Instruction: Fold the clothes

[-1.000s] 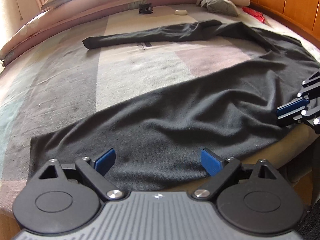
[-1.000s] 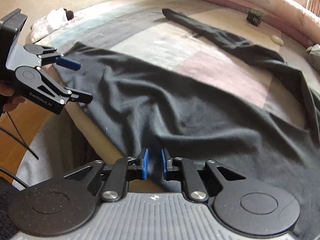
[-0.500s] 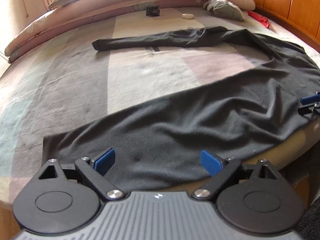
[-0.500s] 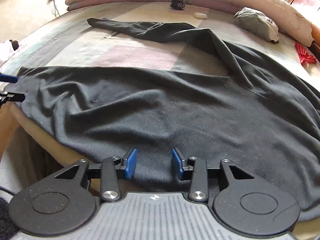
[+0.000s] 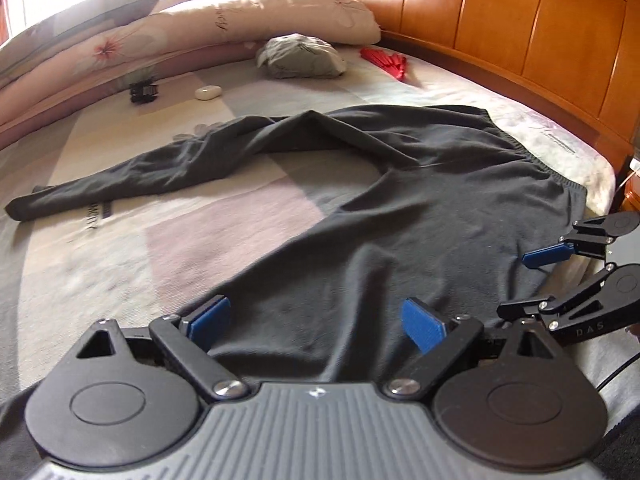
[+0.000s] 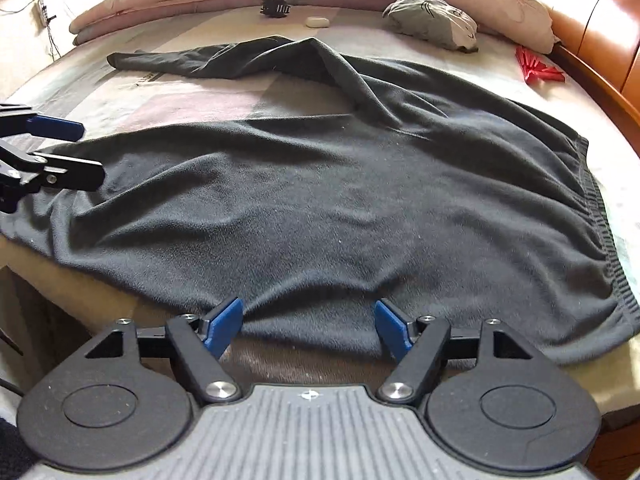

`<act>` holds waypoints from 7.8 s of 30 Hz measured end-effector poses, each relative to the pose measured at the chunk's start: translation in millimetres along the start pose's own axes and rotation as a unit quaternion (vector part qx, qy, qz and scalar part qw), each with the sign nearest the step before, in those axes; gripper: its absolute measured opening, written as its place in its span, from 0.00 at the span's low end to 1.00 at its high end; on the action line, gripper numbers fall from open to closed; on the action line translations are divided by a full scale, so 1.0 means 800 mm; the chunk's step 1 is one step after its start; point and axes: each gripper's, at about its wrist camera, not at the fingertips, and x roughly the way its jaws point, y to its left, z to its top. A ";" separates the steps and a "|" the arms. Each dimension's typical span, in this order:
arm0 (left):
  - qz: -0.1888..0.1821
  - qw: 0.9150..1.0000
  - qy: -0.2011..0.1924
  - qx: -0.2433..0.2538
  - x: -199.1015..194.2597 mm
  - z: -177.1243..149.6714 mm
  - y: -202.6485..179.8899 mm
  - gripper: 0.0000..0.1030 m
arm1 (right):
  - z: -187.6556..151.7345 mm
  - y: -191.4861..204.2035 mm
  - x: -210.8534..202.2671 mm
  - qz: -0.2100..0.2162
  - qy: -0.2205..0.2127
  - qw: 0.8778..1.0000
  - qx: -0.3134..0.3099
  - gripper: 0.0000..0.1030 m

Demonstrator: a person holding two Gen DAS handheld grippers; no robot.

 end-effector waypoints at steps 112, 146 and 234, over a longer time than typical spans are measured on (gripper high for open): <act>0.030 0.991 0.029 -0.131 -0.002 -0.035 0.049 0.96 | 0.034 -0.059 0.018 -0.069 -0.047 0.993 0.081 1.00; 0.209 0.930 0.016 -0.301 -0.067 -0.129 0.303 0.96 | 0.038 0.015 0.049 -0.044 -0.015 0.999 0.015 1.00; 0.080 0.974 -0.006 -0.211 -0.061 -0.046 0.077 0.98 | 0.037 -0.003 -0.013 0.005 -0.064 0.997 0.049 1.00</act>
